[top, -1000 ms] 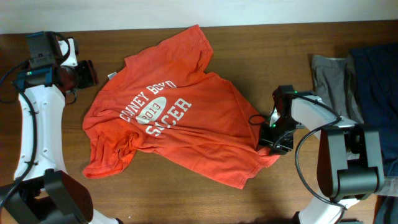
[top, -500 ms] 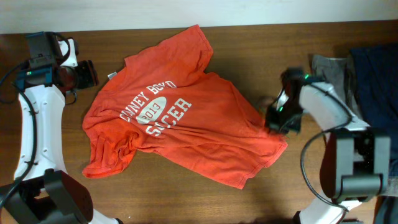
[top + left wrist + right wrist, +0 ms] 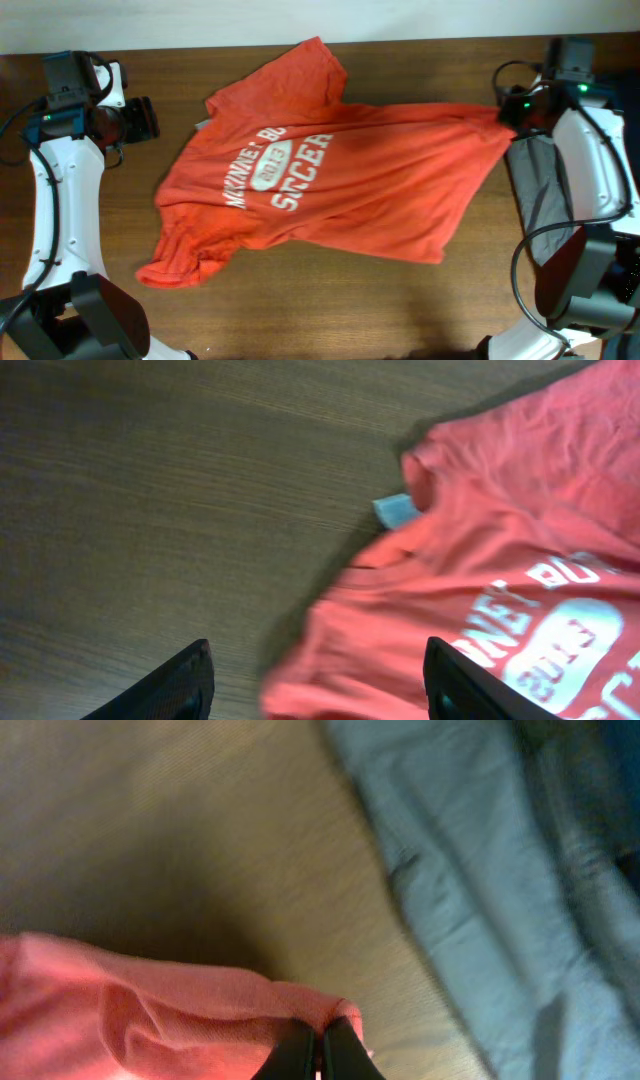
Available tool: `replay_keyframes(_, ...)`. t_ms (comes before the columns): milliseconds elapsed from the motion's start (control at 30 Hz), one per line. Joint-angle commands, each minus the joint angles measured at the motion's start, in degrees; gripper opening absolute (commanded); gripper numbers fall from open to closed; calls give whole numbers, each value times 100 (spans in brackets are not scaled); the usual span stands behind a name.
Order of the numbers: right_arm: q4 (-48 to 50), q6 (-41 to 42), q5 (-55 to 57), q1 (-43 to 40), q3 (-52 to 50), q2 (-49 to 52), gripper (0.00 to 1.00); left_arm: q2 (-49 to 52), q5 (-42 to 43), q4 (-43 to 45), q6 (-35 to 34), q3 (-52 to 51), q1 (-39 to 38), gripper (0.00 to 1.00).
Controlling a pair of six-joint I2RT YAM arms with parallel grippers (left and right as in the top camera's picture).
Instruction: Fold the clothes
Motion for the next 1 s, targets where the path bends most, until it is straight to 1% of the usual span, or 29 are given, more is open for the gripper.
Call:
replay_keyframes(0,249,-177,170,-203,92,181,55,-55,81,11,118,42,-33,68)
replay_keyframes(33,267,-269,173,-208,92,181,72,-50,85,11,118,42,-33,70)
replay_keyframes(100,179,-385,103,-205,94,162,81,-48,107,-13,131,42,-35,72)
replay_keyframes(167,17,-385,-144,-205,94,131,82,-35,127,-74,262,39,-66,73)
replay_keyframes(233,-275,-382,-616,-205,109,116,82,-11,125,-157,385,39,-140,74)
replay_keyframes(333,-1051,-378,-1338,-190,107,111,78,74,282,-323,382,-22,-321,74)
replay_keyframes(433,-1875,-378,-1482,-105,31,111,74,227,313,-372,382,-188,-577,74)
replay_keyframes(467,-2039,-376,-1486,-63,-17,111,72,295,306,-310,422,-264,-662,74)
replay_keyframes(533,-2227,-380,-1495,63,-153,111,72,498,308,-103,612,-422,-844,73)
replay_keyframes(600,-2406,-391,-1502,232,-308,111,72,813,315,153,855,-535,-1019,63)
replay_keyframes(633,-2457,-428,-1506,306,-372,111,72,953,315,247,929,-555,-1084,60)
replay_keyframes(700,-2527,-507,-1506,476,-468,111,72,1333,297,455,1102,-564,-1233,60)
replay_keyframes(767,-2621,-525,-1513,634,-501,111,71,1633,157,610,1134,-564,-1322,59)
replay_keyframes(800,-2695,-634,-1563,710,-501,111,72,1762,92,680,1132,-564,-1349,57)
replay_keyframes(867,-2859,-977,-1764,855,-501,98,69,1982,79,791,1132,-564,-1375,48)
replay_keyframes(933,-3025,-1040,-1777,979,-501,92,69,2159,79,835,1132,-564,-1381,35)
replay_keyframes(967,-3086,-1099,-1788,1038,-501,92,68,2225,79,846,1132,-564,-1381,31)
